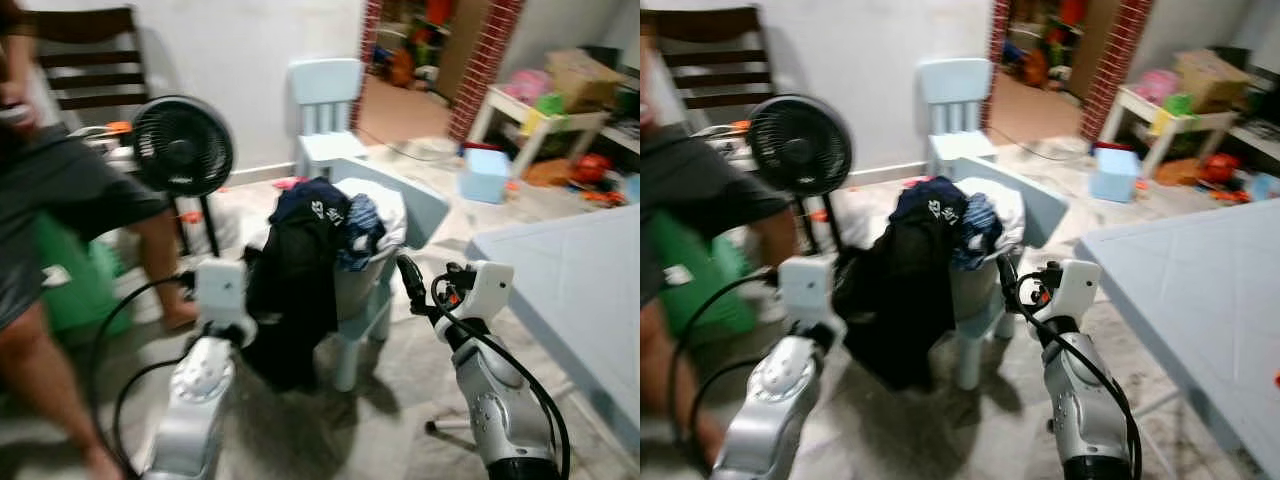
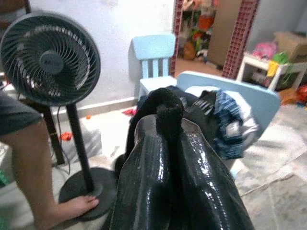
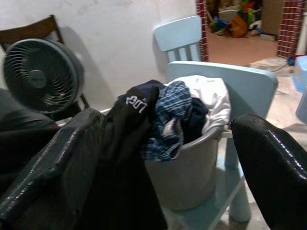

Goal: Hang hanger

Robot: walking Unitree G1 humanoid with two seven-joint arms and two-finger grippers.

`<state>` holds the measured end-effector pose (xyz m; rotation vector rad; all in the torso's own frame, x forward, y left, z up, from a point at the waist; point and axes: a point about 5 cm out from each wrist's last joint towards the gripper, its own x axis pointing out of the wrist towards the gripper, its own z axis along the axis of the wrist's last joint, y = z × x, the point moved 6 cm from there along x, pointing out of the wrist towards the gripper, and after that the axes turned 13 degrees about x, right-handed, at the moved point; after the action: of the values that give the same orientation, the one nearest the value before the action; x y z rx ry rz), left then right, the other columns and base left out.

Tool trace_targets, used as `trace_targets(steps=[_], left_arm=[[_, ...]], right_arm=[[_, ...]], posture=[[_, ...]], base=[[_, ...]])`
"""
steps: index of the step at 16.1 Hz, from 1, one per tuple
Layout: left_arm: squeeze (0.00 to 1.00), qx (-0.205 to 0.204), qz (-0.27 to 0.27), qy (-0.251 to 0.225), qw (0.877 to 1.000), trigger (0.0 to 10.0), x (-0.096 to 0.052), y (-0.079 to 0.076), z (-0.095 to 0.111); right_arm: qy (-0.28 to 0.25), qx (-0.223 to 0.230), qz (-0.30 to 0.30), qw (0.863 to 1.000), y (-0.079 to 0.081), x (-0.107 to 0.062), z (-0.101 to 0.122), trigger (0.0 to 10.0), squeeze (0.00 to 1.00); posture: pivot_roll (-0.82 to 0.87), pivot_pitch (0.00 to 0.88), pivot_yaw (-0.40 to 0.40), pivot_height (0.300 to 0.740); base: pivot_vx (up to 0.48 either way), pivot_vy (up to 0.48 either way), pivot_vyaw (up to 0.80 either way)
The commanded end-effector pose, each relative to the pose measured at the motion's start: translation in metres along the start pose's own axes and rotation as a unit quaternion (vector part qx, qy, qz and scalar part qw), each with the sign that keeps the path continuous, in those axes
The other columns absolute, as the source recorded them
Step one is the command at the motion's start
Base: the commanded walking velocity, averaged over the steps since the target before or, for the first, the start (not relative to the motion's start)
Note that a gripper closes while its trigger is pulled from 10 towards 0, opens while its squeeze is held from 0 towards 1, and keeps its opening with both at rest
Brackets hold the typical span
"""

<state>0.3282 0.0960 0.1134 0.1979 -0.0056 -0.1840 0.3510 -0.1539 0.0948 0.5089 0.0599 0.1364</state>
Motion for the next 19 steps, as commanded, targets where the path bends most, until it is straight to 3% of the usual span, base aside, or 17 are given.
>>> trace_targets(steps=[1,3,5,8,10,12,13,15,16,17,18,19], left_arm=[[0.00,-0.005,-0.044,-0.024,0.999,10.0,0.006,-0.020,0.016],[0.00,-0.018,-0.097,-0.043,0.994,10.0,0.014,-0.045,0.031],[0.00,-0.033,-0.198,-0.071,0.977,10.0,0.021,-0.089,0.057],[0.00,-0.038,-0.279,-0.043,0.959,10.0,0.011,-0.109,0.047],[0.00,-0.015,-0.319,0.015,0.947,10.0,-0.007,-0.106,0.012],[0.00,0.005,-0.360,0.107,0.927,10.0,-0.034,-0.091,-0.034],[0.00,0.025,-0.381,0.142,0.913,10.0,-0.051,-0.083,-0.050],[0.00,0.021,-0.346,0.156,0.925,10.0,-0.050,-0.070,-0.056],[0.00,0.007,-0.311,0.161,0.937,10.0,-0.045,-0.060,-0.058],[0.00,-0.021,-0.229,0.179,0.957,10.0,-0.034,-0.039,-0.061],[0.00,-0.032,-0.201,0.188,0.961,10.0,-0.032,-0.032,-0.064],[0.00,-0.058,-0.094,0.199,0.974,10.0,-0.024,-0.004,-0.069]], right_arm=[[-0.005,-0.005,-0.010,1.000,-0.006,-0.001,0.005,10.0,0.00],[-0.005,-0.005,-0.012,1.000,-0.007,-0.001,0.006,10.0,0.00],[-0.004,-0.004,-0.010,1.000,-0.003,0.001,0.003,10.0,0.00],[-0.012,-0.007,-0.014,1.000,-0.005,0.002,0.009,10.0,0.00],[-0.010,-0.019,-0.032,0.999,-0.015,-0.001,0.011,10.0,0.00],[-0.004,-0.039,-0.038,0.999,-0.017,-0.002,0.009,10.0,0.00],[-0.002,-0.076,-0.044,0.996,-0.017,0.001,0.008,10.0,0.00],[-0.003,-0.111,-0.042,0.993,-0.015,0.005,0.008,10.0,0.00],[-0.001,-0.094,-0.036,0.995,-0.013,0.006,0.007,10.0,0.00],[-0.002,-0.093,-0.041,0.995,-0.014,0.006,0.009,10.0,0.00],[-0.006,-0.106,-0.044,0.993,-0.016,0.006,0.010,10.0,0.00],[0.007,-0.103,-0.046,0.994,-0.017,0.006,0.007,10.0,0.00]], posture=[[-0.05,0.000,-0.044,0.740],[-0.04,0.000,-0.047,0.740],[-0.05,0.000,-0.041,0.740],[-0.06,0.000,-0.034,0.740],[-0.06,0.000,-0.032,0.740],[-0.05,0.000,-0.038,0.740],[-0.04,0.000,-0.044,0.740],[-0.03,0.000,-0.049,0.740],[-0.03,0.000,-0.050,0.740],[-0.03,0.000,-0.053,0.740],[-0.03,0.000,-0.053,0.740],[-0.03,0.000,-0.053,0.740]], base=[[0.000,0.000,0.00],[0.000,0.000,0.00],[0.000,0.000,0.00],[0.000,0.000,0.00],[0.000,0.000,0.00],[0.000,0.000,0.00],[0.000,0.000,0.00],[0.000,0.000,0.00],[0.000,0.000,0.00],[0.000,0.000,0.00],[0.000,0.000,0.00],[0.000,0.000,0.00]])
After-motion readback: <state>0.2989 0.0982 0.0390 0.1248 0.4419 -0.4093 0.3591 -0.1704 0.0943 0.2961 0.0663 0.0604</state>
